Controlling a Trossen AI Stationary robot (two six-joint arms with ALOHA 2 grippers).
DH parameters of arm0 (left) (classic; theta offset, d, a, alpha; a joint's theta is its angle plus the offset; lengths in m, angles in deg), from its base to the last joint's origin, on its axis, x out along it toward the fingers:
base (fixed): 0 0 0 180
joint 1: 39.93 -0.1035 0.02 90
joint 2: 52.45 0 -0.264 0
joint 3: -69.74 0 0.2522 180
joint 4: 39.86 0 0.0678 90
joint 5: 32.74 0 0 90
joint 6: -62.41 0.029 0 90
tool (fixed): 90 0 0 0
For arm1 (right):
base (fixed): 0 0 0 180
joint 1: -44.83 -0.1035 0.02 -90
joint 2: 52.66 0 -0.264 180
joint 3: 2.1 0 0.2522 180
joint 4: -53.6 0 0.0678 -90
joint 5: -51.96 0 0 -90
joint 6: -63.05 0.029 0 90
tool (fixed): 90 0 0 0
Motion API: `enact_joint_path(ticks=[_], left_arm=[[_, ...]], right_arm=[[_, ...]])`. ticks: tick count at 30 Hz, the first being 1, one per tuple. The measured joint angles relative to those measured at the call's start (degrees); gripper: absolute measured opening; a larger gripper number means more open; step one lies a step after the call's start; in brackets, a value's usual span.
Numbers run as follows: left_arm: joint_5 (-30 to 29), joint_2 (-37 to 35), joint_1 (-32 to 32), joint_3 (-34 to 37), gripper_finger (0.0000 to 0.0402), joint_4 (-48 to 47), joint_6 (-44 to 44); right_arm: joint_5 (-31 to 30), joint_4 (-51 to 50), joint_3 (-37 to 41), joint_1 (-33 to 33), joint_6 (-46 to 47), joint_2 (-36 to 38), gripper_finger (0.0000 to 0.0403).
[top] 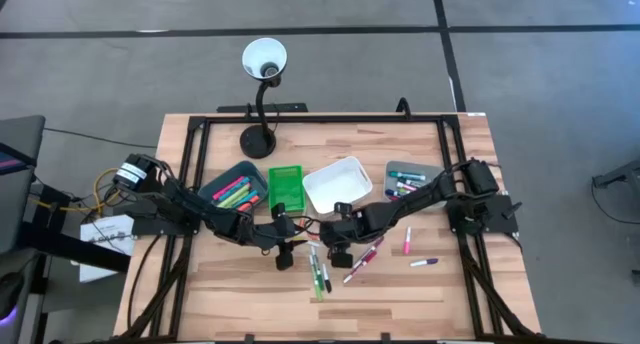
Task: Pick & Place Markers
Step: Put the orange and white highlighter pen into the green bin
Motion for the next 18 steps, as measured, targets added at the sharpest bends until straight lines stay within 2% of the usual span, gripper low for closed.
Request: enact_joint_path(ticks=[4, 7, 13, 18], left_arm=[[0.00, 0.00, 0.78, 0.00, 0.0158, 0.02, 0.00], [0.01, 0.00, 1.58, 0.00, 0.0158, 0.01, 0.04], [1.27, 0.04, 2.03, 0.89, 0.0158, -0.41, 0.20], [1.29, 0.04, 2.03, 1.63, 0.0158, -0.28, -0.98]], right_arm=[[-3.05, -7.96, -5.55, 0.04, -0.83, 0.01, 0.0003], [-3.12, -12.72, -8.72, 0.39, -1.47, 0.04, 0.0006], [-2.73, -11.54, -9.40, 0.14, 0.07, -0.25, 0.0036], [-2.46, -8.65, -9.34, -1.14, 1.76, -4.18, 0.0078]])
